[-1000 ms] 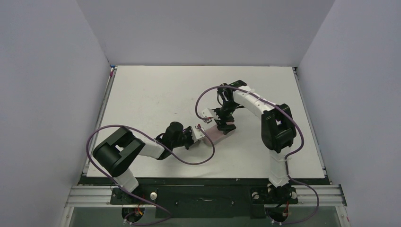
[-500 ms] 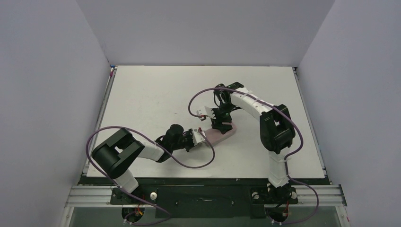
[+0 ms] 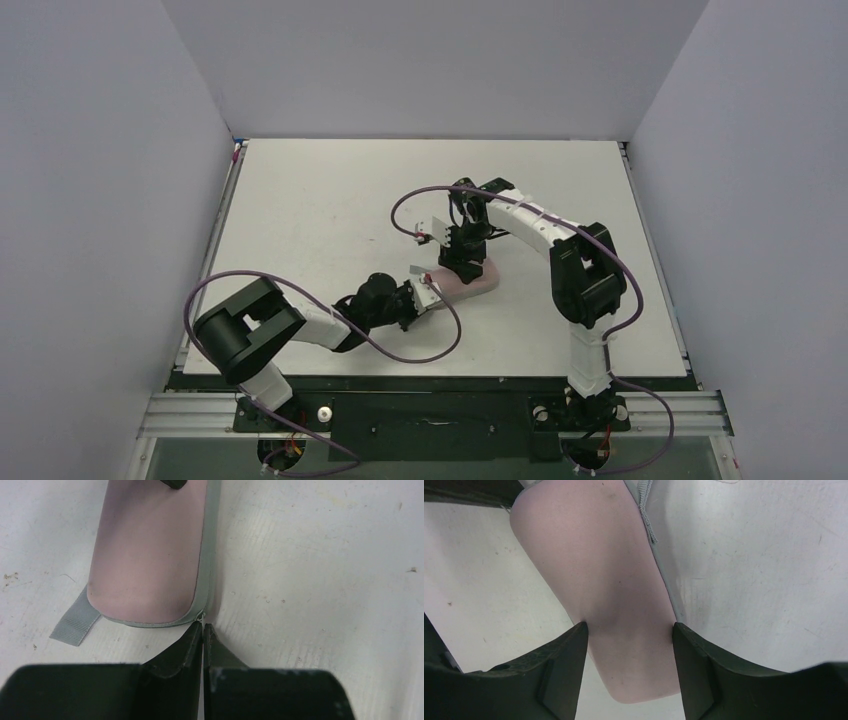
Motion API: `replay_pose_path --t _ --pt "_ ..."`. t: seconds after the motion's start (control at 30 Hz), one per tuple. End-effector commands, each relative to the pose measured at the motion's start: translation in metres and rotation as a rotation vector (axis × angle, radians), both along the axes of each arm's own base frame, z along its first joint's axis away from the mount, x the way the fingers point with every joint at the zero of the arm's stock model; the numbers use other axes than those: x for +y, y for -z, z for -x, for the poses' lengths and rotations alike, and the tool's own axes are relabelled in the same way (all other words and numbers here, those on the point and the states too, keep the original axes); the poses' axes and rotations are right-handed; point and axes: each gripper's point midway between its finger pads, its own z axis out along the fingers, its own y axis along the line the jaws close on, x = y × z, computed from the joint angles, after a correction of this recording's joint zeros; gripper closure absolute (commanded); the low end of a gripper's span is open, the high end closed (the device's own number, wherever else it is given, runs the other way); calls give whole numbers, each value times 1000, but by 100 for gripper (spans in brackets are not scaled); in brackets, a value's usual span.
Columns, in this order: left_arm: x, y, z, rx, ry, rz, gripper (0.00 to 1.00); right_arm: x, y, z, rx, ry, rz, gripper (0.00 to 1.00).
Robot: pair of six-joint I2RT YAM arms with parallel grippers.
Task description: Open the umbrella
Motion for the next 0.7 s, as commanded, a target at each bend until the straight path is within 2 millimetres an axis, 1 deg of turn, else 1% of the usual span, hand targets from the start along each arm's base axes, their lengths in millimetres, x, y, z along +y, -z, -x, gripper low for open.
replay_pose_path --t 0.0,0.13,0.23,0.33,0.37,0.53,0.57,0.63,0.67 --pt "-11 -7 -14 96 -128 69 100 6 13 -11 -7 179 2 46" --pt "-10 -4 -17 89 -150 71 100 6 15 -6 50 295 -4 50" --pt "-9 -1 -21 74 -163 62 100 9 16 -4 85 408 -19 55" --pt "-12 1 -35 73 -219 60 100 13 21 -2 111 501 -37 57" --pt "-12 4 -37 77 -228 56 100 13 24 2 134 546 -35 58" --pt "-26 -6 -49 69 -233 94 100 21 24 7 180 666 -71 61" --pt "-27 -4 -49 73 -233 91 100 20 26 10 188 677 -68 61" --pt "-34 -8 -52 72 -225 103 100 23 27 12 201 705 -81 61" --pt "-36 -7 -51 72 -217 103 100 25 26 10 201 729 -91 62"
